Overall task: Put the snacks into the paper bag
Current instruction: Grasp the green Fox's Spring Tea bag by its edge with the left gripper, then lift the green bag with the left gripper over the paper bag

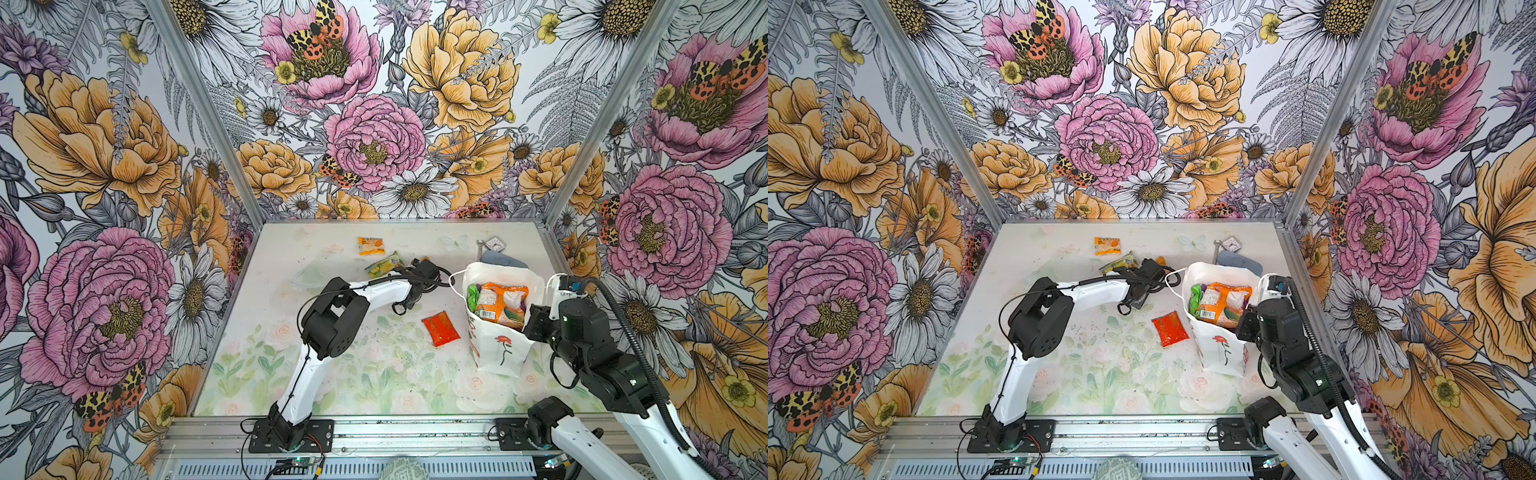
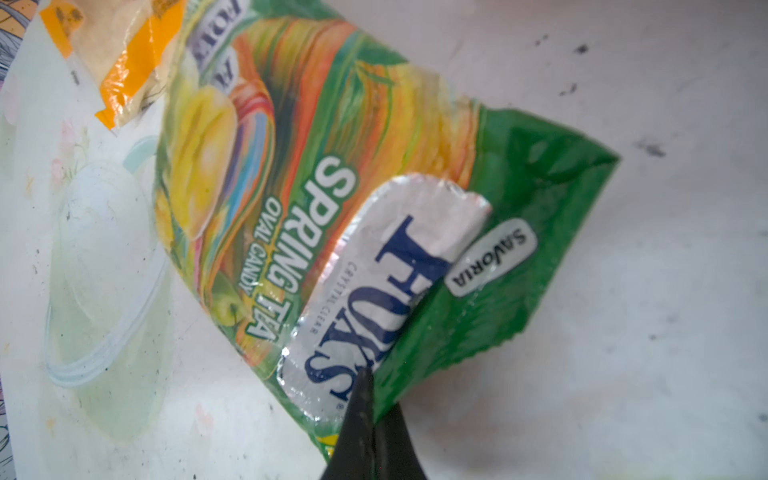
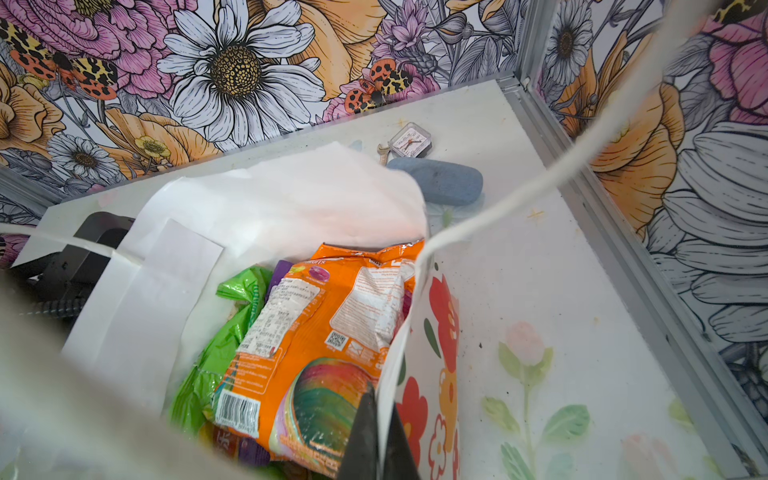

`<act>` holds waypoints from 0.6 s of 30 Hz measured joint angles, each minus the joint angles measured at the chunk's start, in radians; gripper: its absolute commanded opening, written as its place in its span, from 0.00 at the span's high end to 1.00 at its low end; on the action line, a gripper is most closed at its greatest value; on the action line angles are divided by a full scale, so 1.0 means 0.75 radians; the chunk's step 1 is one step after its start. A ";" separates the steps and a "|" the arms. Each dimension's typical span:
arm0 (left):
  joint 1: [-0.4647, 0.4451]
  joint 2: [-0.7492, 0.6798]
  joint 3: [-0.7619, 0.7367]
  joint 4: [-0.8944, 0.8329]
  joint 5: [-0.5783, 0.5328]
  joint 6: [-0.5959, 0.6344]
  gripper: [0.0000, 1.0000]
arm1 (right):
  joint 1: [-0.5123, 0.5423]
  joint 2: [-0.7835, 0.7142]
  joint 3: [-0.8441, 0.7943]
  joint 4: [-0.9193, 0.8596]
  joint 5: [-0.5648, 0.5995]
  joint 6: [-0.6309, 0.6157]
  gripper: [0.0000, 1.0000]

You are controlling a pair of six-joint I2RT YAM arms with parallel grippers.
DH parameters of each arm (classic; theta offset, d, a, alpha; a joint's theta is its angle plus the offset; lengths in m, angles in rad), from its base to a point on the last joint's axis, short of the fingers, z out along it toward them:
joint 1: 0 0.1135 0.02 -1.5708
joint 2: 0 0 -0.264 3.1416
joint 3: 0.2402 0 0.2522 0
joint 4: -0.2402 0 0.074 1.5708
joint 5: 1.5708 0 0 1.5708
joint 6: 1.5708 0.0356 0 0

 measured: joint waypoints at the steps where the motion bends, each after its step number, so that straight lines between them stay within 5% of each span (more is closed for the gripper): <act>1: 0.002 -0.039 -0.047 0.020 0.002 -0.010 1.00 | 0.000 0.002 0.000 0.002 0.000 0.000 1.00; 18: 0.022 -0.694 -0.571 0.244 0.174 -0.247 1.00 | 0.000 0.012 0.000 0.013 -0.002 0.010 1.00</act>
